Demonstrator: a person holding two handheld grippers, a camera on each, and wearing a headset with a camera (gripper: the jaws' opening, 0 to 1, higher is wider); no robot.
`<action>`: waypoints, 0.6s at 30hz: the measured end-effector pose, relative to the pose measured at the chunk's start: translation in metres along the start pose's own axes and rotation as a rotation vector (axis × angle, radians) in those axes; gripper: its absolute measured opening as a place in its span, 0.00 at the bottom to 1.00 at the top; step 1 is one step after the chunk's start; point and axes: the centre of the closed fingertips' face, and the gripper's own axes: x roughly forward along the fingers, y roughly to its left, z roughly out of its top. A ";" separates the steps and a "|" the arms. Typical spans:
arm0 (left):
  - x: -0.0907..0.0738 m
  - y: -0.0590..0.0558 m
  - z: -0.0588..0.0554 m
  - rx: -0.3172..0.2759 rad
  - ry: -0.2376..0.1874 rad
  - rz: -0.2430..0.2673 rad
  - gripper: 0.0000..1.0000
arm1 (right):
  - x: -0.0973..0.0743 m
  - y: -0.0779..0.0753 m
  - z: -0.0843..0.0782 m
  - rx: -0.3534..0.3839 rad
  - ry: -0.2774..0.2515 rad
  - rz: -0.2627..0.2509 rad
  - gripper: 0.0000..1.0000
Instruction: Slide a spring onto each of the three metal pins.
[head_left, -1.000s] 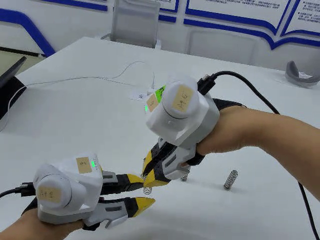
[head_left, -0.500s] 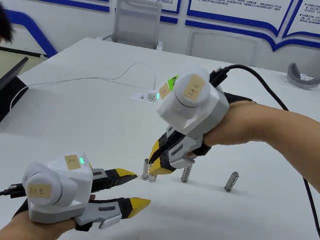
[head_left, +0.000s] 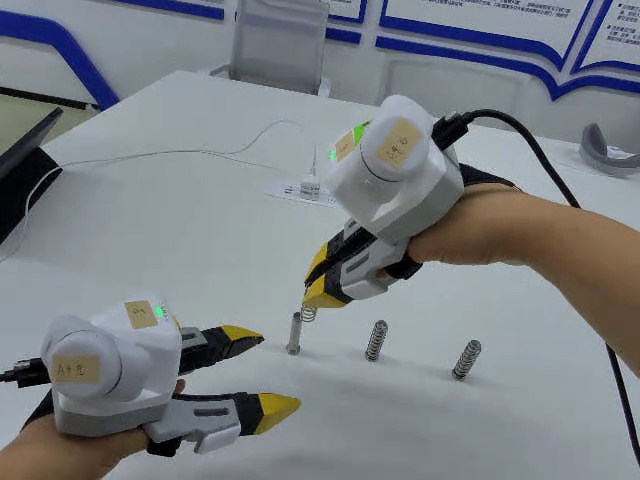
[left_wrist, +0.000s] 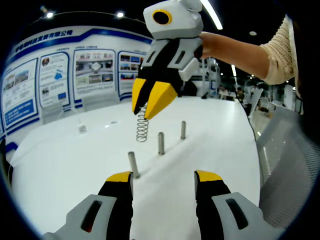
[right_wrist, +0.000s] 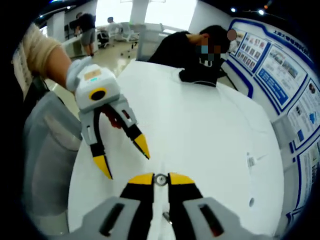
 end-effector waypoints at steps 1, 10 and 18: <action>0.000 0.000 0.000 -0.001 0.000 0.001 0.51 | 0.001 -0.002 0.001 0.006 -0.005 -0.006 0.11; -0.003 0.003 -0.002 -0.013 0.003 0.010 0.55 | 0.015 -0.004 -0.003 0.038 0.011 -0.001 0.11; -0.003 0.003 -0.004 -0.019 0.007 0.012 0.57 | 0.023 -0.009 -0.008 0.064 0.021 0.000 0.11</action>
